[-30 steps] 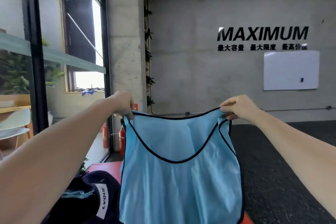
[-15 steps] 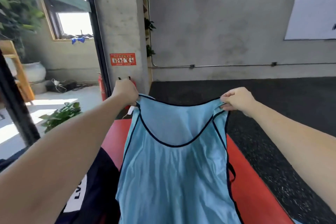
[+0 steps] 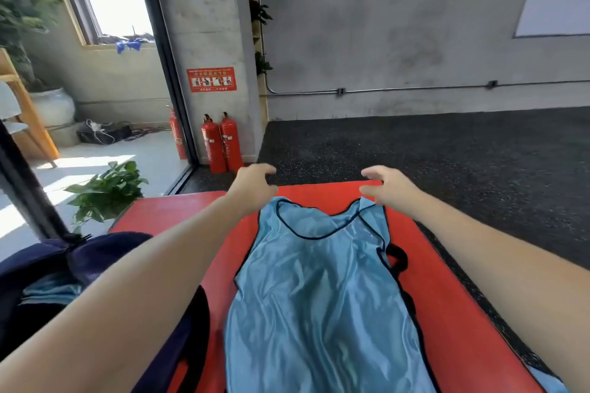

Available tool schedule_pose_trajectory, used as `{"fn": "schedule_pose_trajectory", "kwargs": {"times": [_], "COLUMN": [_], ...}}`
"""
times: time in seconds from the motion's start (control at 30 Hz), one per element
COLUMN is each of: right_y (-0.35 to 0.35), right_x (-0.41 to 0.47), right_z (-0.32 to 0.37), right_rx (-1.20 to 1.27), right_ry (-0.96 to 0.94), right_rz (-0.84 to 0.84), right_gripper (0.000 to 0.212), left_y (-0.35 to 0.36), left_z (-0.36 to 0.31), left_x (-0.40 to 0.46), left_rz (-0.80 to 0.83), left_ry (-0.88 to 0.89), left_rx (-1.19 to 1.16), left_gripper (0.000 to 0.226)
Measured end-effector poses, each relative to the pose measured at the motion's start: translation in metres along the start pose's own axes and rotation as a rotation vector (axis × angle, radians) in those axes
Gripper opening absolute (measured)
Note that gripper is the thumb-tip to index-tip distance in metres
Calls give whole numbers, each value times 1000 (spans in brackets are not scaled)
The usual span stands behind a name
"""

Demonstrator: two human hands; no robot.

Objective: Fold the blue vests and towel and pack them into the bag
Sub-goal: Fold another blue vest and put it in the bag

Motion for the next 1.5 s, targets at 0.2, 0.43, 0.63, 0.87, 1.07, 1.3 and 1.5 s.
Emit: {"fn": "schedule_pose_trajectory", "kwargs": {"times": [0.2,0.43,0.63,0.87,1.07,1.3,1.5], "right_y": [34,93,118,141,139,125,115], "right_x": [-91,-235,-324,-387,-402,-402,-387], "right_z": [-5,-7,-5,1,-1,3,2], "right_rx": [128,182,-30,-223,-403,-510,-397], "right_ry": [71,145,12,-107,-236,-333,-226], "right_rz": [64,246,324,518,478,406,317], "right_gripper": [9,7,5,42,28,10,4], "left_y": [49,111,117,121,117,117,100], "left_z": [-1,16,49,73,80,76,71], "left_x": [-104,-267,-347,-398,-405,-405,-382], "left_rz": [145,279,143,238,157,119,8], "left_ry": [4,19,86,275,220,238,139], "left_rx": [-112,-251,-184,6,-16,-28,-156], "left_gripper": [41,29,22,44,31,13,7]}}
Point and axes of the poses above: each hand's wrist, its own x-axis towards the middle knuckle, its own y-axis out of the palm, z = x × y, the point moved 9 cm from there along x, towards the middle knuckle, and after that the axes turned 5 degrees about -y, right-handed, at the moved point
